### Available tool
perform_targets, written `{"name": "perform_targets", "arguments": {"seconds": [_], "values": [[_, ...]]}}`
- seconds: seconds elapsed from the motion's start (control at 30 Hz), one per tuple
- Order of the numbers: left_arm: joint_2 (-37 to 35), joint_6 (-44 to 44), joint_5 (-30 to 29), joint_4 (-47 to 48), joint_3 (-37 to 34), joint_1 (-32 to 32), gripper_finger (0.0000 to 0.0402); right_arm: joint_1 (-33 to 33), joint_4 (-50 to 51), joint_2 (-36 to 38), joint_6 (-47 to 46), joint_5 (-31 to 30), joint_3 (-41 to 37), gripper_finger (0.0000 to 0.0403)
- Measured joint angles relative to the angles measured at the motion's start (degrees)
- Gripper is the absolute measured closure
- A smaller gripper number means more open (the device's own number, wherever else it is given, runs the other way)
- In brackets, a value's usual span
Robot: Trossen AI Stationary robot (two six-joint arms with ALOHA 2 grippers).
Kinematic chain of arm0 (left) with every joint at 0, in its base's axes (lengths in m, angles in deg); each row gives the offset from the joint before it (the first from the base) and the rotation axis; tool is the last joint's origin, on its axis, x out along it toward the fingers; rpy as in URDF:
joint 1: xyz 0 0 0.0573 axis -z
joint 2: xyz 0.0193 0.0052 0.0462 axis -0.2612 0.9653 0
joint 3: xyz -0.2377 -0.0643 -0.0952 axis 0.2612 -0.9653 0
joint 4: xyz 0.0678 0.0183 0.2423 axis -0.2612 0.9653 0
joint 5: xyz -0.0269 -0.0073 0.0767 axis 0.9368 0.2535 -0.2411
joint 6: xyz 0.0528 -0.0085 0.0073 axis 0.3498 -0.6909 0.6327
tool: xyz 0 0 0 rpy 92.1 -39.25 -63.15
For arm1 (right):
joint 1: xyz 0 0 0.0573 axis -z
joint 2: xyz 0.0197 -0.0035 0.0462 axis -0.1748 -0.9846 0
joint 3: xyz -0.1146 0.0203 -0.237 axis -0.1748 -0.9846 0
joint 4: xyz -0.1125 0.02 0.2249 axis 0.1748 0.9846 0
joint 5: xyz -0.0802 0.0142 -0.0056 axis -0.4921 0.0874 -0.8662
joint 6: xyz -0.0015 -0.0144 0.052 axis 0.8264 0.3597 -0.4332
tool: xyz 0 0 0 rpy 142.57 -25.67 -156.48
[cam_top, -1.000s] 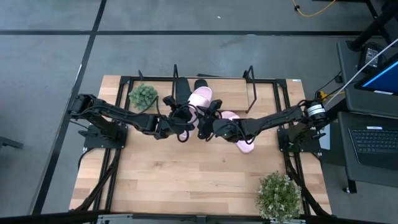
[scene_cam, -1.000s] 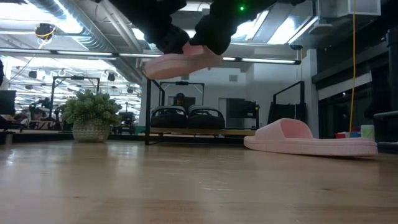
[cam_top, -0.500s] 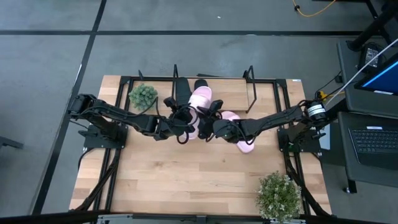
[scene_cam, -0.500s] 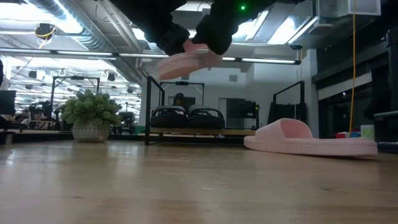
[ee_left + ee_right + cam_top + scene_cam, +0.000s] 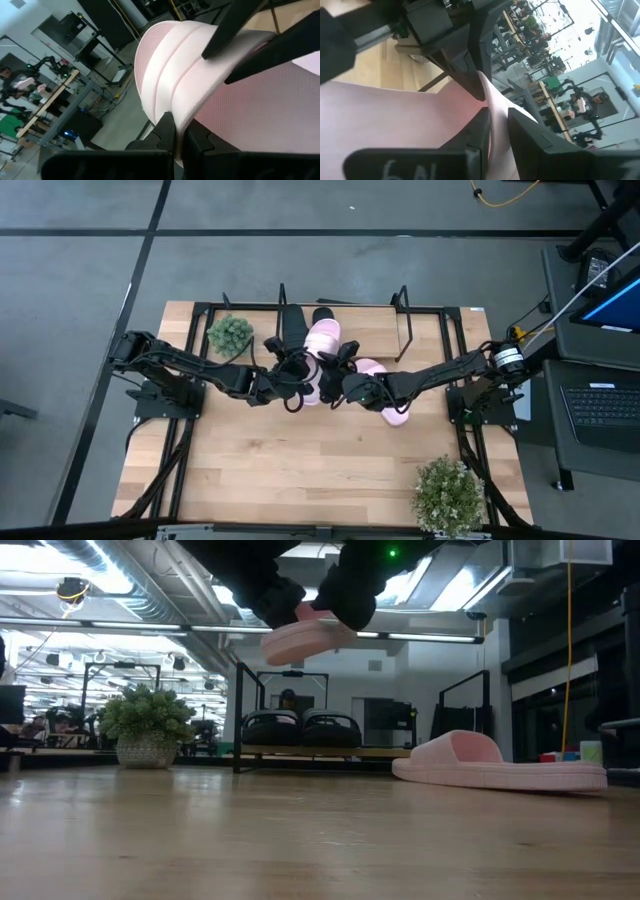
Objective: Pick and place slides into the shelf
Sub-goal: Put the left pink slide on the shelf
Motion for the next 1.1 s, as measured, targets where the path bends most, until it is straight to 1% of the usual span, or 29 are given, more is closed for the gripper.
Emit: {"name": "perform_targets", "arguments": {"seconds": [0.1,0.47,0.63,0.8,1.0,1.1], "values": [[0.0,-0.1,0.5,0.1,0.0,0.0,0.0399,0.0,0.0,0.0,1.5,-0.3,0.0,0.0333],[0.0,-0.3,2.2,-0.1,0.0,0.1,0.0399,0.0,2.8,0.0,1.6,-2.2,0.0,0.0329],[0.0,-0.4,3.0,-0.1,0.0,0.1,0.0399,0.0,2.8,0.0,1.6,-2.5,0.0,0.035],[0.0,-0.4,3.2,0.0,0.0,0.1,0.0399,0.0,2.9,0.0,1.6,-2.8,0.0,0.0385],[-0.4,1.1,3.4,-0.2,0.0,0.2,0.0365,0.2,3.3,0.0,1.6,-3.6,-0.1,0.0387],[-0.4,1.7,5.1,-1.5,0.0,0.5,0.0349,0.3,3.6,0.0,1.7,-5.9,-0.2,0.0387]]}}
